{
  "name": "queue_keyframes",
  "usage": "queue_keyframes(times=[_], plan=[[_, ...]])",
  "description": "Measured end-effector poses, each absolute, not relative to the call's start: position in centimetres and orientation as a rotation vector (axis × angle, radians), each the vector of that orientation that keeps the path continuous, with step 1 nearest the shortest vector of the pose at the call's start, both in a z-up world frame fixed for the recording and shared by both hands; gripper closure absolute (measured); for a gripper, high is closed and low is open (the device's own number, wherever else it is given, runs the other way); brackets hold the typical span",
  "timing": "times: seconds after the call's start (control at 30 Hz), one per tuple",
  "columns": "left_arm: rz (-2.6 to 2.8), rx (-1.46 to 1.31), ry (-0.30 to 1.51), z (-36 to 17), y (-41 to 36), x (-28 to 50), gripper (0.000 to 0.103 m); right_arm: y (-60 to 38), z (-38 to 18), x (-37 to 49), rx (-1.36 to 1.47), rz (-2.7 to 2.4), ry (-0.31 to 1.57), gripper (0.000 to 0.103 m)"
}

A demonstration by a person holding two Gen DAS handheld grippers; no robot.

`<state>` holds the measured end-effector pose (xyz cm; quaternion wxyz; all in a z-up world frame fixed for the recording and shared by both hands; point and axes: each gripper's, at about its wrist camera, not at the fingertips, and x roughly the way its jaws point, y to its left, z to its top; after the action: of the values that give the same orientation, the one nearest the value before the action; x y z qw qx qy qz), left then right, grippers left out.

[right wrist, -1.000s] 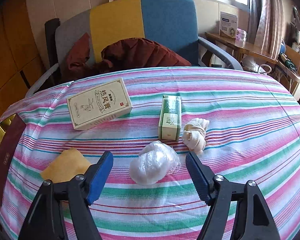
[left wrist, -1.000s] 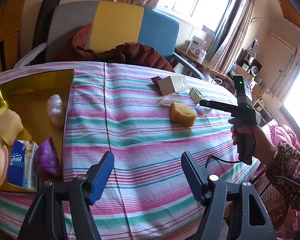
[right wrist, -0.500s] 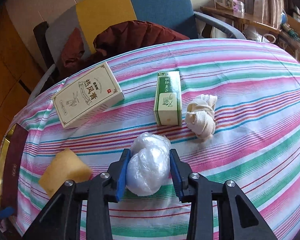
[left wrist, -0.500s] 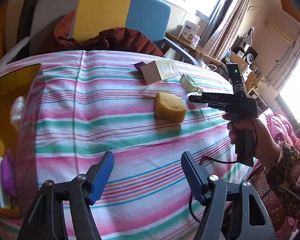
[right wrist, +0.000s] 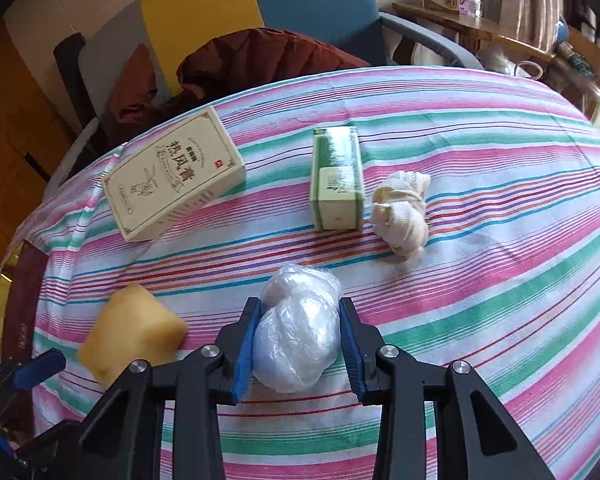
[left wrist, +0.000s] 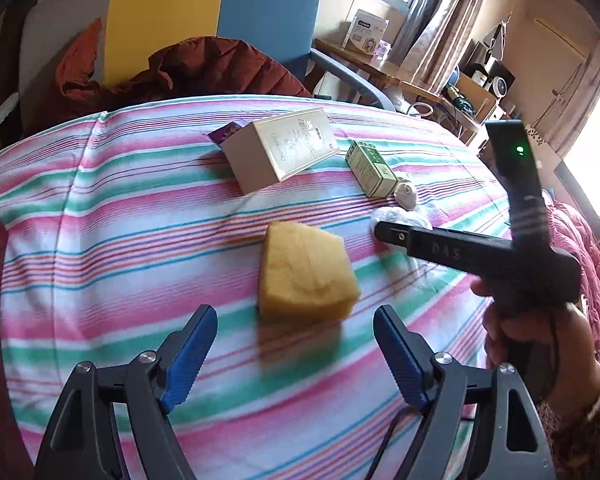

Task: Organize objects
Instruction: 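Grasp the second yellow sponge with the left gripper while the right lifts the ball, then carry the sponge with the left gripper while the right carries the ball to the tray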

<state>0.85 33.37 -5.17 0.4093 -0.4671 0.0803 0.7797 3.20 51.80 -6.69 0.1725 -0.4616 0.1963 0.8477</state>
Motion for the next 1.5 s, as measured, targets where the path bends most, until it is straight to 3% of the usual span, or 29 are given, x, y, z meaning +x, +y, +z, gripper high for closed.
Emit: queue_keyframes(times=[0.27, 0.33, 0.5, 1.07, 1.5], plan=[[1.959, -1.193, 0.262, -7.4, 36.5, -0.3, 0.022, 52.2, -6.9, 3.1, -1.320, 2.405, 0.527, 0.064], [1.987, -1.171, 0.248, -7.5, 36.2, -0.6, 0.035, 52.3, -6.9, 3.1, -1.320, 2.407, 0.532, 0.064], [1.976, -1.093, 0.246, -7.5, 34.9, -0.1, 0.045, 52.2, -6.9, 2.9, -1.319, 2.414, 0.553, 0.064], [2.088, -1.044, 0.190, -6.6, 27.3, 2.5, 0.047, 48.7, -6.7, 2.7, -1.286, 2.626, 0.584, 0.065], [2.222, -0.950, 0.056, -1.5, 19.0, 2.7, 0.047, 43.8, -6.9, 2.3, -1.316, 2.795, 0.430, 0.065]])
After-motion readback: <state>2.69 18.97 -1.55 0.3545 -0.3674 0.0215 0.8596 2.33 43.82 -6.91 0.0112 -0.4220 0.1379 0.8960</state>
